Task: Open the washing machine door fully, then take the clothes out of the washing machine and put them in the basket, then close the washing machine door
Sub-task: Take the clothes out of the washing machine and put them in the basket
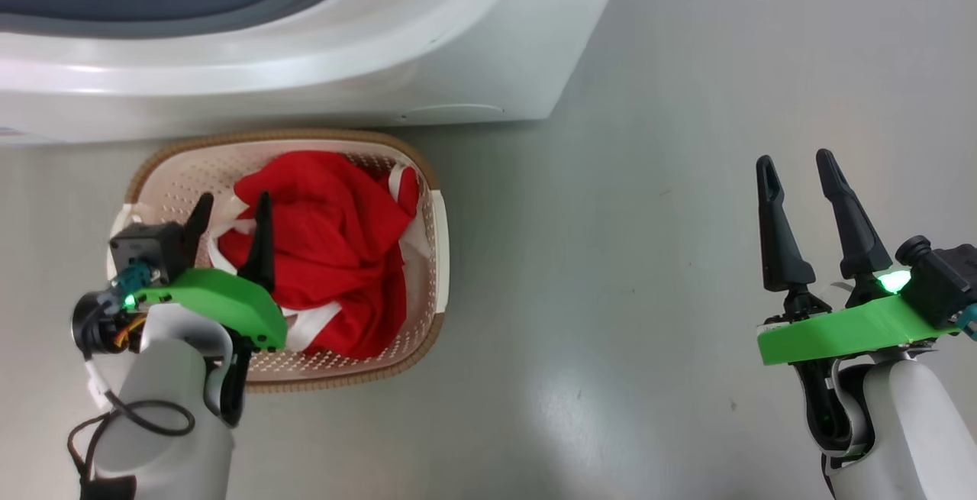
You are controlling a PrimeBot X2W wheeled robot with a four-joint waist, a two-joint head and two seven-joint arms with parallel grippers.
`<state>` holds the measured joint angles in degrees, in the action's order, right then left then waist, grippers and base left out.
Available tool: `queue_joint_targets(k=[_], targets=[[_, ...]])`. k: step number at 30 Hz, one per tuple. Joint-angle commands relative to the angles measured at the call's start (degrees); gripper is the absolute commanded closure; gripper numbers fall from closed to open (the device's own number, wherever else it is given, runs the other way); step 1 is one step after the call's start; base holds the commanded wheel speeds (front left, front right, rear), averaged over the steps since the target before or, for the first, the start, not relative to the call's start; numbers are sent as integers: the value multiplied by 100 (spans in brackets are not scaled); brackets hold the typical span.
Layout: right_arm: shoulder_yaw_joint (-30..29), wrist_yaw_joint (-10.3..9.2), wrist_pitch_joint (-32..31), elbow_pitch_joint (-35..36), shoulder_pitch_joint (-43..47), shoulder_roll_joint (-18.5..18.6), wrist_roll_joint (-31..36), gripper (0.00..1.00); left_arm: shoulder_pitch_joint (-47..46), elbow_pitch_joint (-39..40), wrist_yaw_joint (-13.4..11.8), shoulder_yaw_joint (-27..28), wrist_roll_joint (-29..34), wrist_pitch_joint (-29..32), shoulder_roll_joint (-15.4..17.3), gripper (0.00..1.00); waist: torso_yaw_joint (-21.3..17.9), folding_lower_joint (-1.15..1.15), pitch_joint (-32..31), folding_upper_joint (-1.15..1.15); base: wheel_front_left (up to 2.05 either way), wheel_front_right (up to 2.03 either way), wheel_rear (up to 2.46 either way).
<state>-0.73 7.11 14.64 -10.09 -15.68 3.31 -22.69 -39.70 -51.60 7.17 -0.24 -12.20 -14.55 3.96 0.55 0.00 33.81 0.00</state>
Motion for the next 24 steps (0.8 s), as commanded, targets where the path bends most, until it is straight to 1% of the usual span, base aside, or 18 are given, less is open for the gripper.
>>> queue_joint_targets(k=[1,3,4,8,9,24], targets=[[169,37,36,93,99,15,45,0,308,240,31,142,-44,-45,149,0,9,0,-218,0,0,0,0],[187,37,36,62,146,22,39,0,437,482,31,144,-50,-45,149,0,7,0,-370,0,0,0,0],[187,37,36,62,146,22,39,0,437,482,31,144,-50,-45,149,0,7,0,-370,0,0,0,0],[222,37,36,-14,290,44,10,0,803,1093,31,118,-65,-45,165,0,1,0,-767,0,0,0,0],[222,37,36,-14,290,44,10,0,803,1093,31,118,-65,-45,165,0,1,0,-767,0,0,0,0],[240,37,36,-165,897,106,-58,0,1974,2589,32,270,-24,-45,189,0,21,0,-1869,0,0,0,0]])
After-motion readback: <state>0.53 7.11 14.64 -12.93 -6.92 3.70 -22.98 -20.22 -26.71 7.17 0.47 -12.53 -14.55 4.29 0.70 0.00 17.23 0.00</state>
